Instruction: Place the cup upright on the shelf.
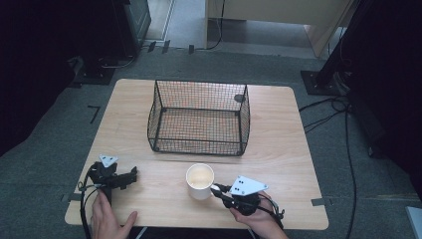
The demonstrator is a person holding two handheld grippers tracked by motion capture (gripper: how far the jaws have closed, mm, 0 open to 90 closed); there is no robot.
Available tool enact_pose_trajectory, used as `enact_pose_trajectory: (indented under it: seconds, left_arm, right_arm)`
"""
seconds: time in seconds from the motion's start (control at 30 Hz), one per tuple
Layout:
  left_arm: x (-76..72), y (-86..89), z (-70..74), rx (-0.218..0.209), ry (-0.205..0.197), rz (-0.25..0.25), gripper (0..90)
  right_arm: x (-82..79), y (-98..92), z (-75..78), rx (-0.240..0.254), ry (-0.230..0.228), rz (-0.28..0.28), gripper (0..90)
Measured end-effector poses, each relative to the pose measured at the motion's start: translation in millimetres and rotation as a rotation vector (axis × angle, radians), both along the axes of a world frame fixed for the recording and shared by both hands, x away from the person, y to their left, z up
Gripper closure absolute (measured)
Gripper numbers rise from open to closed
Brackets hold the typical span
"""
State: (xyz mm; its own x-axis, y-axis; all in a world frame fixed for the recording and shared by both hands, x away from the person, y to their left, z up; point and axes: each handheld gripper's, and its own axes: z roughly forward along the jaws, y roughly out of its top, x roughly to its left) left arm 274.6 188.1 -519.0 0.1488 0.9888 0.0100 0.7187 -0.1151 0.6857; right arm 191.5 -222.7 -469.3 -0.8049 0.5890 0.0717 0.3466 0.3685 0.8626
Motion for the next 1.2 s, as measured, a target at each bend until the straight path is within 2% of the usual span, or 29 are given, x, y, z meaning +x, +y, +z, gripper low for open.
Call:
enact_pose_trajectory:
  seconds: [0.33, 0.57, 0.97, 1.2]
  left_arm:
    - [0.0, 0.0, 0.0, 0.0, 0.0, 0.0, 0.0]
    - [0.0, 0.0, 0.0, 0.0, 0.0, 0.0, 0.0]
    - [0.0, 0.0, 0.0, 0.0, 0.0, 0.0, 0.0]
    - [0.1, 0.0, -0.1, 0.0, -0.002, 0.0, 0.0]
  right_arm:
    - [-0.6, 3.9, 12.7, 0.032, -0.031, 0.002, 81.0]
    - [1.3, 7.3, 26.6, 0.075, -0.075, -0.007, 81.0]
    - [11.7, 10.5, 54.0, 0.13, -0.128, -0.013, 81.0]
    - [19.5, 14.0, 65.7, 0.136, -0.15, -0.023, 81.0]
